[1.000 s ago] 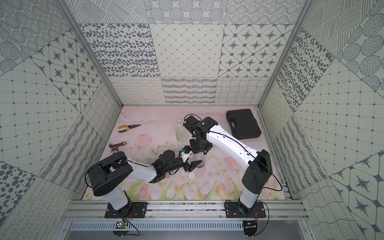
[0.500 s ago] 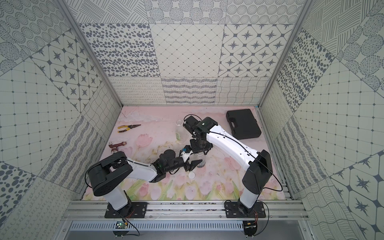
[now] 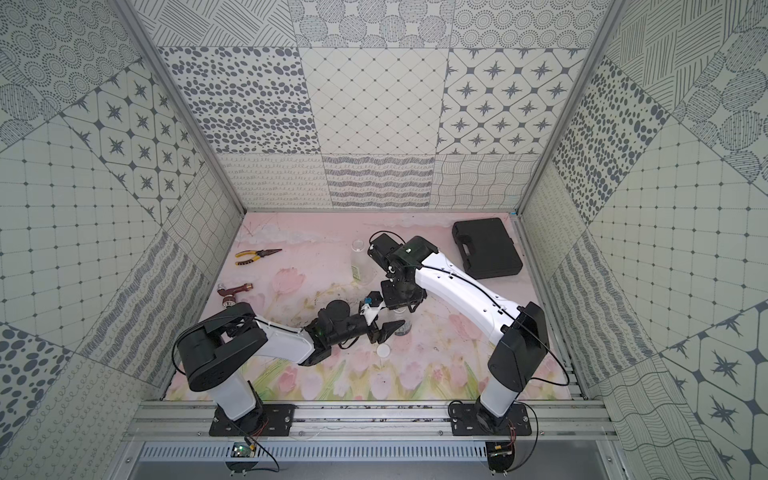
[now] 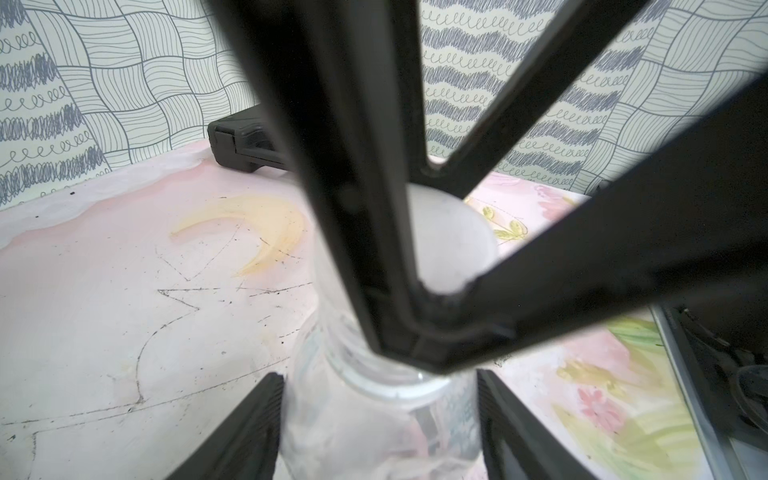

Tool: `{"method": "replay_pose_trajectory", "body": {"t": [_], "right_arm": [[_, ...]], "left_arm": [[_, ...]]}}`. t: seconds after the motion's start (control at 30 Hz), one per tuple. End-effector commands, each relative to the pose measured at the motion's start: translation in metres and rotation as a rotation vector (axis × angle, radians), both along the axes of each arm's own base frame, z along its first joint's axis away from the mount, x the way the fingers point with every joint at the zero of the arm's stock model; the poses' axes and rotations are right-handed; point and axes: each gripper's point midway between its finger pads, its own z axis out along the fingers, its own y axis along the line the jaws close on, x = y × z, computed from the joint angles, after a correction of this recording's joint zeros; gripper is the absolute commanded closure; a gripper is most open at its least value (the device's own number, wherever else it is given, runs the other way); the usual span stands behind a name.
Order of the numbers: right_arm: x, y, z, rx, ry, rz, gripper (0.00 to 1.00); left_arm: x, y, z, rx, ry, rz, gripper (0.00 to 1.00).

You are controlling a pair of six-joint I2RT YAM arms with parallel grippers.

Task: Screw on the bottle caps
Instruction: Screw the bottle cap onto the plastic bottle.

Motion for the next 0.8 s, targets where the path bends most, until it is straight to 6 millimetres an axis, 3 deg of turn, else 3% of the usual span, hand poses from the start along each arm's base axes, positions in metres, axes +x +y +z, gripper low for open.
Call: {"method": "replay_pose_trajectory", "body": {"t": [0.0, 0.4, 0.77], "right_arm": [[-0.006, 0.002, -0.001, 0.013, 0.013, -0.001, 0.61], [0.0, -0.025, -0.006, -0.024, -0.015, -0.078, 0.63], [0.001, -0.019, -0.001, 0.014, -0.022, -0.071, 0.63]], "left_arm": [[-0.003, -0.003, 0.007, -0.04, -0.018, -0.022, 0.25], [0.002, -0.003, 0.001, -0.044, -0.008, -0.003, 0.12], [0.007, -0.009, -0.006, -0.056, 0.018, -0.026, 0.2]]}}
